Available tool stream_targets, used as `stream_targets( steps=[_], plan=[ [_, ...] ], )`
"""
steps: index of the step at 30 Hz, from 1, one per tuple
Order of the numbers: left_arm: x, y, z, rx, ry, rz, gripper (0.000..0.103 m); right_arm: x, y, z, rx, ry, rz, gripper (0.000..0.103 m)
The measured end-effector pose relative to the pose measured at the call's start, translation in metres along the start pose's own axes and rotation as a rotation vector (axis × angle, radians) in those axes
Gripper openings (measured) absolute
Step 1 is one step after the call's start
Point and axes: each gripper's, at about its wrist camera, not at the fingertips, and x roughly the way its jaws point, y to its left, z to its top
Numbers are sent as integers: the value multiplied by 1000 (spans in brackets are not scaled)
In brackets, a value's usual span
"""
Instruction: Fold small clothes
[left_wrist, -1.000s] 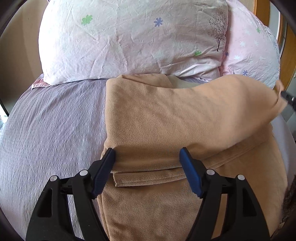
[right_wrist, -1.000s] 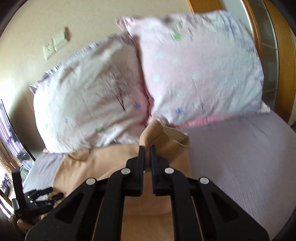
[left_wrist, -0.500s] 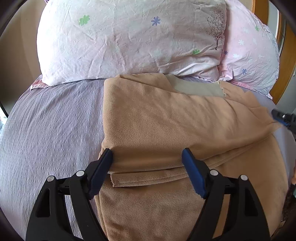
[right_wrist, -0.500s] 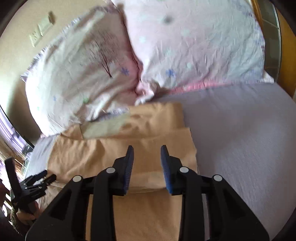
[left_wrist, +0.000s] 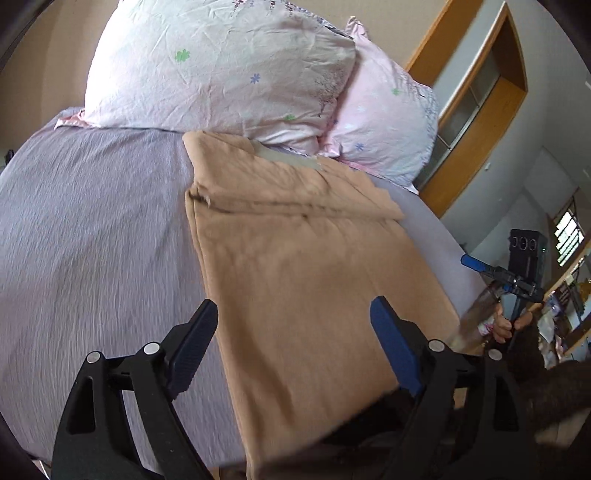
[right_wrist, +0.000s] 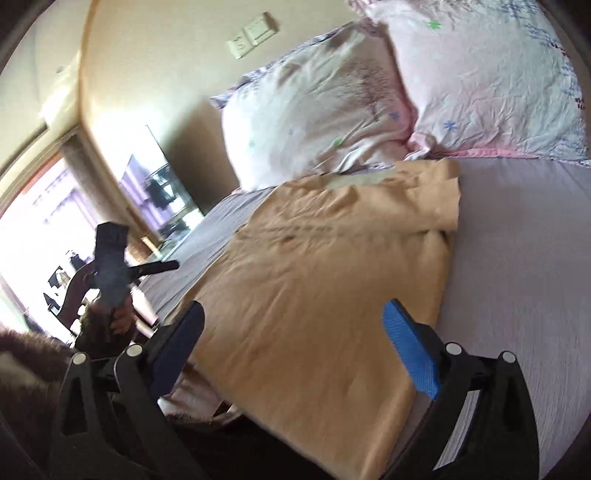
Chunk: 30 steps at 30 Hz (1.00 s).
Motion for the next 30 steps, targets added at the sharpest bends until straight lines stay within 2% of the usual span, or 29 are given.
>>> stream_targets(
  steps=[2, 6, 8, 12, 15, 17, 18, 19, 20, 21, 22, 23, 25, 30],
  plan=[
    [-18, 2, -31, -19, 13, -21, 86, -20, 5, -36, 14, 36, 31, 100],
    [-36, 12, -82, -80, 39, -84, 86, -43, -16, -93, 181, 87, 30, 100],
    [-35, 15, -97, -99, 60, -92, 86, -43, -32, -111, 261, 105, 1, 100],
    [-16, 19, -112, -102, 116, -63, 86, -18, -58, -127, 353, 129, 25, 100],
    [4, 28, -110, -155, 115, -90, 86, 6, -67, -128, 382, 137, 77, 97],
    [12, 36, -108, -204, 103, -103, 85, 17, -69, -129, 388, 140, 106, 87],
    [14, 39, -107, -227, 94, -124, 84, 21, -69, -128, 392, 137, 124, 78],
    [16, 43, -107, -255, 81, -154, 80, 24, -68, -129, 395, 131, 150, 61],
    [17, 46, -109, -280, 72, -185, 73, 26, -68, -129, 397, 130, 176, 49],
    [19, 48, -111, -304, 66, -221, 67, 28, -66, -130, 395, 134, 203, 20],
    [20, 48, -112, -328, 65, -262, 48, 29, -64, -131, 386, 142, 218, 7],
    [21, 48, -113, -348, 67, -294, 28, 28, -59, -132, 369, 144, 226, 7],
    [18, 45, -114, -378, 63, -338, 12, 20, -52, -128, 335, 127, 251, 6],
    [-4, 26, -88, -336, -28, -421, 9, -7, -34, -90, 241, 35, 274, 6]
  ],
)
